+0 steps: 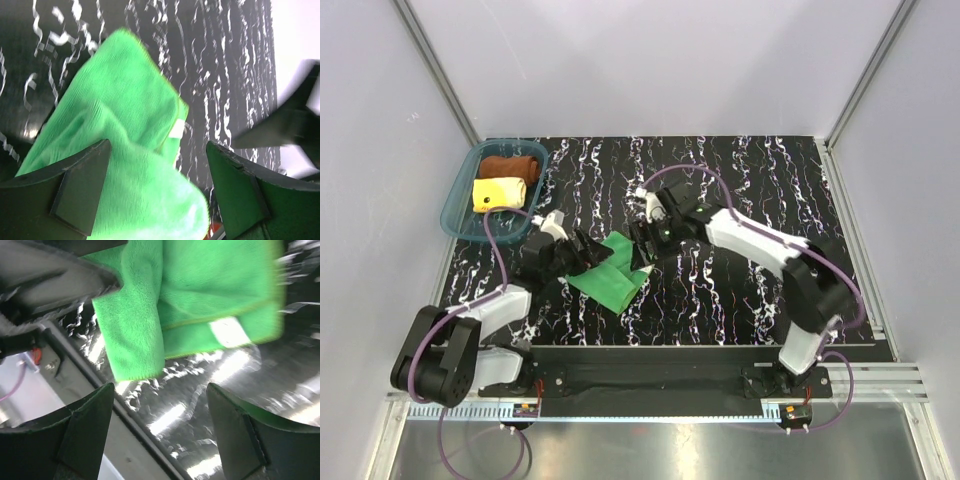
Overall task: Roll the towels
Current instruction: Roll the towel
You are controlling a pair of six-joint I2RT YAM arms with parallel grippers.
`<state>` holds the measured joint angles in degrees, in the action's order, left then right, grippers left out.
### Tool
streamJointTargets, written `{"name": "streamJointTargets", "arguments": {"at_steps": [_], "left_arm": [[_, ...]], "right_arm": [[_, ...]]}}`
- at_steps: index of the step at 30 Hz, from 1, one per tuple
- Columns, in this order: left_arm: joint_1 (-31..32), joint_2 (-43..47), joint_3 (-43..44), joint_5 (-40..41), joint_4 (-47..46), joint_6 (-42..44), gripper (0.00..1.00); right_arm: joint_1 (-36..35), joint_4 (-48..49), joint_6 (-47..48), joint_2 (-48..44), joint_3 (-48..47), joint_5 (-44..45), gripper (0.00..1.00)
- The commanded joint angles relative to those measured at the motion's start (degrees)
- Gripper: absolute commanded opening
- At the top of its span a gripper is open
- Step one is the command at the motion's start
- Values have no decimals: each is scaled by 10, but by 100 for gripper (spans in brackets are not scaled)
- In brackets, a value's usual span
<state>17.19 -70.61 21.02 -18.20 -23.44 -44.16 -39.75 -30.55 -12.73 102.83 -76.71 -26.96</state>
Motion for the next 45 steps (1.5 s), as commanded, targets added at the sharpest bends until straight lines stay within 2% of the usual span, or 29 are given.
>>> {"name": "streamJointTargets", "arguments": {"at_steps": [1, 4, 5, 6, 8, 11, 12, 13, 15, 17, 22, 28, 35, 41, 45], "left_arm": [[1, -22, 60, -6, -41, 16, 84], [1, -46, 104, -16, -31, 15, 84], [1, -48, 113, -20, -28, 15, 84], [1, -47, 121, -22, -23, 14, 84], [-1, -28, 150, -9, 15, 18, 85], [-24, 23, 194, 27, 131, 44, 85], [-51, 39, 205, 47, 174, 49, 86], [-67, 56, 218, 71, 258, 50, 86], [-116, 110, 221, 130, 332, 30, 88], [-159, 160, 214, 123, 403, 24, 88], [-192, 238, 237, 129, 532, 79, 92], [-215, 299, 242, 125, 586, 133, 93], [-229, 298, 241, 99, 590, 152, 93], [-244, 294, 235, 76, 583, 156, 93], [-253, 291, 233, 61, 577, 156, 93]], "right_arm": [[-13, 2, 44, -97, 35, 160, 82], [-71, 9, 73, -113, 56, 221, 82], [-89, 9, 77, -109, 56, 266, 83], [-131, 4, 84, -101, 47, 296, 83], [-160, 8, 89, -82, 39, 347, 83], [-194, 55, 89, -90, 59, 363, 83], [-198, 67, 87, -96, 65, 365, 83], [-212, 90, 89, -104, 70, 370, 83], [-232, 105, 112, -104, 74, 391, 84], [-252, 106, 125, -85, 59, 408, 84], [-299, 87, 171, -6, 4, 477, 84], [-339, 73, 204, 81, -55, 510, 84], [-339, 46, 211, 162, -92, 553, 85], [-339, 58, 210, 174, -80, 577, 86], [-339, 58, 206, 186, -84, 576, 81]]}}
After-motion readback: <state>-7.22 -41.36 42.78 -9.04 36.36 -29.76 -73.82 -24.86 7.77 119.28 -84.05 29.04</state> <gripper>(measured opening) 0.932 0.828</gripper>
